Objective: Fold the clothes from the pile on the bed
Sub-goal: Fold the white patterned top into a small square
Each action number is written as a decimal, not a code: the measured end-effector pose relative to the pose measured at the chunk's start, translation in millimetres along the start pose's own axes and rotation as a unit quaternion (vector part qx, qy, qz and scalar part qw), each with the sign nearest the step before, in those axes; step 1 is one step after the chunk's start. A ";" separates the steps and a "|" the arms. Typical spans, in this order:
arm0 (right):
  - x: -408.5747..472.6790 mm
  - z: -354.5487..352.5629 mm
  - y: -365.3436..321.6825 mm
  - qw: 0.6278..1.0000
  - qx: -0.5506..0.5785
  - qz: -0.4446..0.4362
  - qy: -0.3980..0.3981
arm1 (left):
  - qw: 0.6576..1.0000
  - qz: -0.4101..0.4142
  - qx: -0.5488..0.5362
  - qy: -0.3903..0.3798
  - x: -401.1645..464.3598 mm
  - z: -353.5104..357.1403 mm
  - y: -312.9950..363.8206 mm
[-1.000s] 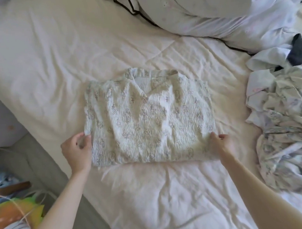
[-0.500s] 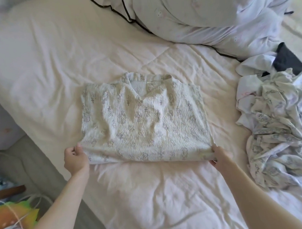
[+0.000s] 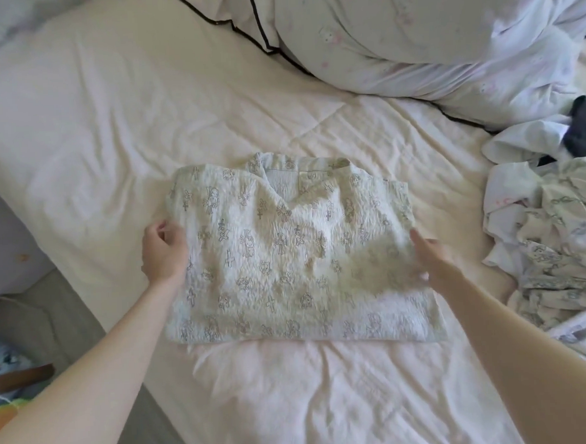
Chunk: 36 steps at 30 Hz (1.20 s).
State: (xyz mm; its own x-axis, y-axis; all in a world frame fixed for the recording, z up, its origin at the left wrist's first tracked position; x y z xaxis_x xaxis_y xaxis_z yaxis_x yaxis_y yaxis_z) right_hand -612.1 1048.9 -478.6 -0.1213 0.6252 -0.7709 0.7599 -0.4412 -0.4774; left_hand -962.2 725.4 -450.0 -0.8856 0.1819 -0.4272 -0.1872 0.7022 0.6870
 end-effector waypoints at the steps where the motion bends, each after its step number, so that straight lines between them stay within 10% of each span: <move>1: 8.4 2.6 -14.6 1.000 0.009 -0.010 -0.011 | 1.000 0.008 -0.019 -0.017 11.8 3.9 10.1; 9: 68.9 8.9 -73.4 0.989 0.148 -0.003 -0.025 | 0.984 -0.092 -0.146 -0.047 89.5 8.8 38.9; 21: 71.9 -37.8 -105.6 0.938 0.281 -0.155 0.131 | 0.979 0.152 -0.012 0.138 88.6 -21.6 80.3; 28: 82.1 -23.2 -105.2 0.981 0.011 -0.121 0.154 | 0.992 0.036 0.118 0.032 98.8 10.9 70.3; 32: 18.0 7.5 -108.5 0.925 -0.143 -0.287 0.203 | 0.937 0.220 0.264 0.063 39.0 18.7 88.1; 36: -54.3 92.0 -81.3 0.851 -0.279 -0.428 0.124 | 0.858 0.358 0.363 -0.060 -47.3 75.6 72.2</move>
State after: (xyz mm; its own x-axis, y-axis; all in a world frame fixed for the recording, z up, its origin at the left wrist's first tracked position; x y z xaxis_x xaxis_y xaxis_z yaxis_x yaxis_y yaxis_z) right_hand -726.0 991.6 -436.7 -0.6964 0.7111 -0.0966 0.6550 0.5747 -0.4906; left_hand -901.7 819.5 -424.7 -0.6040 0.7853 -0.1360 0.7399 0.6159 0.2705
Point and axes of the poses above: each hand's wrist, its own x-axis towards the middle knuckle, its own z-axis out of the palm, y = z × x, the point moved 7 cm from there along x, towards the middle knuckle, and after that the axes turned 11 degrees about -y, right-handed, at the moved point
